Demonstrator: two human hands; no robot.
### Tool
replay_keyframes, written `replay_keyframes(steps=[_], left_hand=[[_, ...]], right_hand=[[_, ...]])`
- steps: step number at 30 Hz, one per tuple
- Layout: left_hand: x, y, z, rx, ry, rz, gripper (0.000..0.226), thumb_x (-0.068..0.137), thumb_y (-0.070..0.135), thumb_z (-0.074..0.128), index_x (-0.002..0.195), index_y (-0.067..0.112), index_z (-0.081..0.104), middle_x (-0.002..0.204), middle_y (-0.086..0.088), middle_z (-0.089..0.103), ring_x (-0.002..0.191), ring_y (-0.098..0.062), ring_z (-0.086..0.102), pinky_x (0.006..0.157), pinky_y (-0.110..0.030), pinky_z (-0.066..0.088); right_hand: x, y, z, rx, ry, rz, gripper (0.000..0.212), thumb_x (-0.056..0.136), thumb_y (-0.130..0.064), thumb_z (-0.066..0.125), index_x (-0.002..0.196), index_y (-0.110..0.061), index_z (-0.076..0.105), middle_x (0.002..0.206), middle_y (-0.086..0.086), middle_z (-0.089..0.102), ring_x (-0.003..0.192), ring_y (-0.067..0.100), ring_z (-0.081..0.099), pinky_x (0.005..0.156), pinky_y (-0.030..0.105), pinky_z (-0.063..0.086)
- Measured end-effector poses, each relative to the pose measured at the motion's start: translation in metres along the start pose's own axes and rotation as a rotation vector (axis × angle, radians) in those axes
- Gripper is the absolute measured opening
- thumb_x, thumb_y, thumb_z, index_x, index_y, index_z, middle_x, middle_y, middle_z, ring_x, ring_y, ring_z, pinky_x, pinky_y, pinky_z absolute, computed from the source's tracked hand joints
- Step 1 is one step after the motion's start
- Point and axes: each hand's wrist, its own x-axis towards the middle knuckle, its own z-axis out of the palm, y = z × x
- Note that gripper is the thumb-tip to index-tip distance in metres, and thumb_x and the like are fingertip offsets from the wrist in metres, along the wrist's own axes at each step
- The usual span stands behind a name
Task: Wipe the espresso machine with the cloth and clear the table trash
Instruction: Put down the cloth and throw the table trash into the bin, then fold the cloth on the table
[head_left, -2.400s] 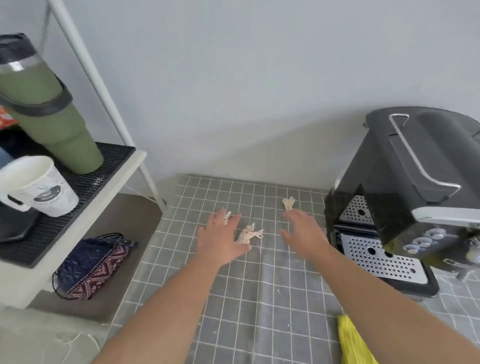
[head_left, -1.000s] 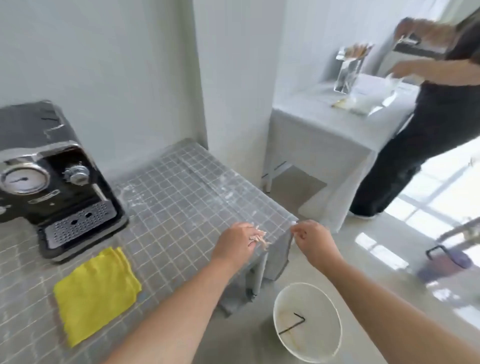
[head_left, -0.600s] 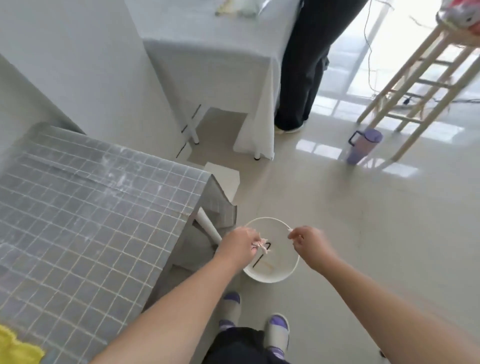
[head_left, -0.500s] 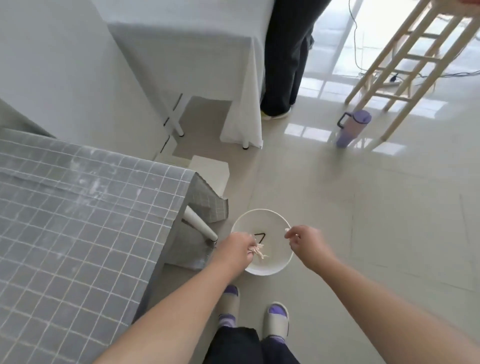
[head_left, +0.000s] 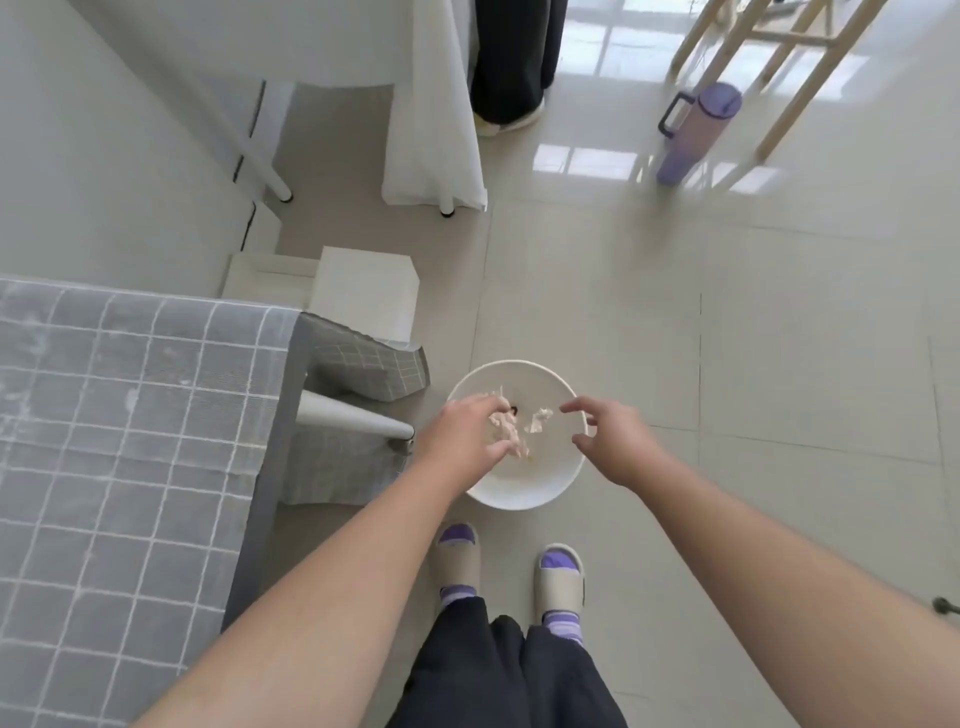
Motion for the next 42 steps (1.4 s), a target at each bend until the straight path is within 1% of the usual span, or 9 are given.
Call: replay_keyframes(steps=[4, 8, 10, 15, 20, 27, 31, 36, 42], left_hand=[[-0.015, 0.001, -0.023, 0.111, 0.035, 0.007, 0.042, 0.088, 0.032, 0.060, 0.129, 0.029, 0.051, 0.137, 0.011, 0.051, 0.127, -0.014, 0.043, 0.099, -0.033, 0.041], [-0.037, 0.015, -0.050, 0.187, 0.103, 0.028, 0.047, 0.089, 0.035, 0.056, 0.134, 0.027, 0.045, 0.140, 0.009, 0.047, 0.130, -0.014, 0.041, 0.103, -0.034, 0.036], [-0.050, 0.025, -0.068, 0.206, 0.164, 0.030, 0.047, 0.090, 0.035, 0.055, 0.135, 0.026, 0.044, 0.140, 0.008, 0.046, 0.131, -0.015, 0.039, 0.103, -0.034, 0.035], [-0.108, 0.030, -0.118, 0.230, 0.368, -0.029, 0.048, 0.090, 0.036, 0.052, 0.136, 0.026, 0.042, 0.144, 0.007, 0.042, 0.134, -0.015, 0.035, 0.105, -0.035, 0.034], [-0.196, 0.007, -0.144, 0.180, 0.560, -0.224, 0.050, 0.091, 0.036, 0.051, 0.139, 0.024, 0.041, 0.146, 0.005, 0.040, 0.135, -0.016, 0.034, 0.109, -0.036, 0.031], [-0.357, -0.066, -0.134, 0.056, 0.760, -0.618, 0.051, 0.091, 0.033, 0.052, 0.139, 0.024, 0.041, 0.145, 0.002, 0.041, 0.134, -0.020, 0.037, 0.109, -0.039, 0.033], [-0.434, -0.102, -0.109, 0.005, 0.829, -0.802, 0.049, 0.090, 0.034, 0.052, 0.137, 0.023, 0.044, 0.141, 0.003, 0.044, 0.131, -0.019, 0.039, 0.106, -0.037, 0.035], [-0.505, -0.144, -0.081, -0.079, 0.902, -0.954, 0.050, 0.089, 0.034, 0.054, 0.137, 0.024, 0.043, 0.143, 0.004, 0.043, 0.133, -0.018, 0.038, 0.108, -0.036, 0.035], [-0.557, -0.207, -0.051, -0.148, 0.827, -1.023, 0.053, 0.089, 0.035, 0.056, 0.139, 0.022, 0.041, 0.141, 0.003, 0.045, 0.131, -0.017, 0.041, 0.108, -0.037, 0.038]], right_hand=[[-0.017, -0.009, -0.011, -0.028, 0.025, -0.032, 0.036, 0.089, -0.011, 0.054, 0.122, -0.025, 0.056, 0.132, 0.007, 0.052, 0.116, 0.025, 0.054, 0.086, 0.032, 0.048], [-0.035, -0.036, -0.038, -0.064, 0.052, -0.117, 0.035, 0.090, -0.017, 0.055, 0.125, -0.022, 0.055, 0.129, 0.005, 0.052, 0.115, 0.024, 0.054, 0.085, 0.031, 0.047], [-0.044, -0.054, -0.053, -0.088, 0.067, -0.184, 0.035, 0.090, -0.019, 0.056, 0.125, -0.022, 0.054, 0.131, 0.005, 0.052, 0.119, 0.023, 0.051, 0.092, 0.032, 0.044], [-0.077, -0.120, -0.078, -0.219, 0.104, -0.432, 0.035, 0.090, -0.025, 0.056, 0.125, -0.024, 0.054, 0.129, 0.003, 0.055, 0.122, 0.021, 0.050, 0.099, 0.033, 0.041], [-0.128, -0.198, -0.066, -0.323, 0.087, -0.711, 0.033, 0.087, -0.021, 0.057, 0.120, -0.023, 0.058, 0.123, 0.002, 0.059, 0.116, 0.021, 0.055, 0.094, 0.031, 0.042], [-0.228, -0.293, 0.028, -0.515, -0.128, -1.072, 0.034, 0.091, -0.028, 0.056, 0.124, -0.027, 0.054, 0.127, -0.001, 0.056, 0.109, 0.017, 0.058, 0.084, 0.025, 0.046], [-0.282, -0.326, 0.090, -0.591, -0.227, -1.231, 0.032, 0.091, -0.025, 0.055, 0.124, -0.025, 0.055, 0.127, -0.002, 0.057, 0.114, 0.015, 0.055, 0.086, 0.024, 0.043], [-0.334, -0.352, 0.168, -0.708, -0.319, -1.336, 0.034, 0.091, -0.026, 0.055, 0.125, -0.024, 0.055, 0.127, 0.001, 0.057, 0.104, 0.015, 0.056, 0.084, 0.025, 0.044], [-0.354, -0.364, 0.260, -0.827, -0.411, -1.354, 0.038, 0.090, -0.025, 0.057, 0.127, -0.025, 0.054, 0.136, -0.003, 0.052, 0.118, 0.015, 0.054, 0.097, 0.026, 0.042]])
